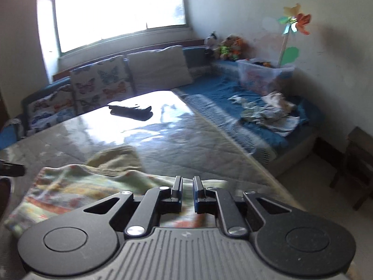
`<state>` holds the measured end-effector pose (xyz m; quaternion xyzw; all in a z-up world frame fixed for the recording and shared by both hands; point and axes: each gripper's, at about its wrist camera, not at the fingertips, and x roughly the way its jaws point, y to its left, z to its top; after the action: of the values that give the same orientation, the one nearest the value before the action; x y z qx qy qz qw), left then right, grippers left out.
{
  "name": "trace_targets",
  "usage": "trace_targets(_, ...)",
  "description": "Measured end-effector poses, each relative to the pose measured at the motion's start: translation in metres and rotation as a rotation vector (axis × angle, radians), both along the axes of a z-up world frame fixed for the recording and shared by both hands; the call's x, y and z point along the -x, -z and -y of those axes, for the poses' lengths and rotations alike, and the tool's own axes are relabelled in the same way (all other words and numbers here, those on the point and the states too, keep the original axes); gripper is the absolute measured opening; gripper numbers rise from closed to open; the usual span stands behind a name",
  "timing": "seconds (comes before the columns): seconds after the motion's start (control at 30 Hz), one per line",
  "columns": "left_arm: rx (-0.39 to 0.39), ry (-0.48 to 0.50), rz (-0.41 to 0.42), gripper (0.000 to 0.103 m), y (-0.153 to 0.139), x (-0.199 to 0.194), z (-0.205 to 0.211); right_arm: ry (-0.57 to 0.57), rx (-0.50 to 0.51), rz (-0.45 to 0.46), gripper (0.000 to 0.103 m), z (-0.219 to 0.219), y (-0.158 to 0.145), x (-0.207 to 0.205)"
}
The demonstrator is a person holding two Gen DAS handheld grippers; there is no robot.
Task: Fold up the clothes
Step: 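Lower the folded shirt onto the table with both grippers and release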
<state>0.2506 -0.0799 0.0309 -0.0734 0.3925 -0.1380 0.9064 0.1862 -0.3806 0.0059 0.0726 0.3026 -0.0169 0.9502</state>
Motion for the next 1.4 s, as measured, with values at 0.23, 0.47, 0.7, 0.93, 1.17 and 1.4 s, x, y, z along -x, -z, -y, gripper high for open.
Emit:
trace_targets(0.23,0.009,0.121,-0.004,0.027,0.008,-0.016,0.039,-0.077,-0.042,-0.042,0.007,-0.027,0.013,-0.031)
trace_targets(0.47,0.019,0.164,-0.021,0.024,0.022,-0.038,0.064,-0.090,-0.028,-0.061,0.006,-0.035,0.023,-0.048)
trace_targets(0.7,0.007,0.151,-0.045,0.025,0.034,-0.047,0.068,-0.110,-0.023,-0.042,0.009,-0.041,0.016,-0.044)
trace_targets(0.93,-0.029,0.163,-0.010,0.038,0.022,-0.027,0.066,-0.221,-0.008,-0.035,0.009,-0.068,0.006,-0.024)
trace_targets(1.17,-0.076,0.208,0.021,0.038,0.014,0.015,0.061,-0.312,0.034,-0.044,0.010,-0.092,0.004,0.008)
trace_targets(1.4,-0.126,0.212,0.049,0.038,0.020,0.056,0.053,-0.330,0.088,-0.036,0.011,-0.105,0.008,0.050)
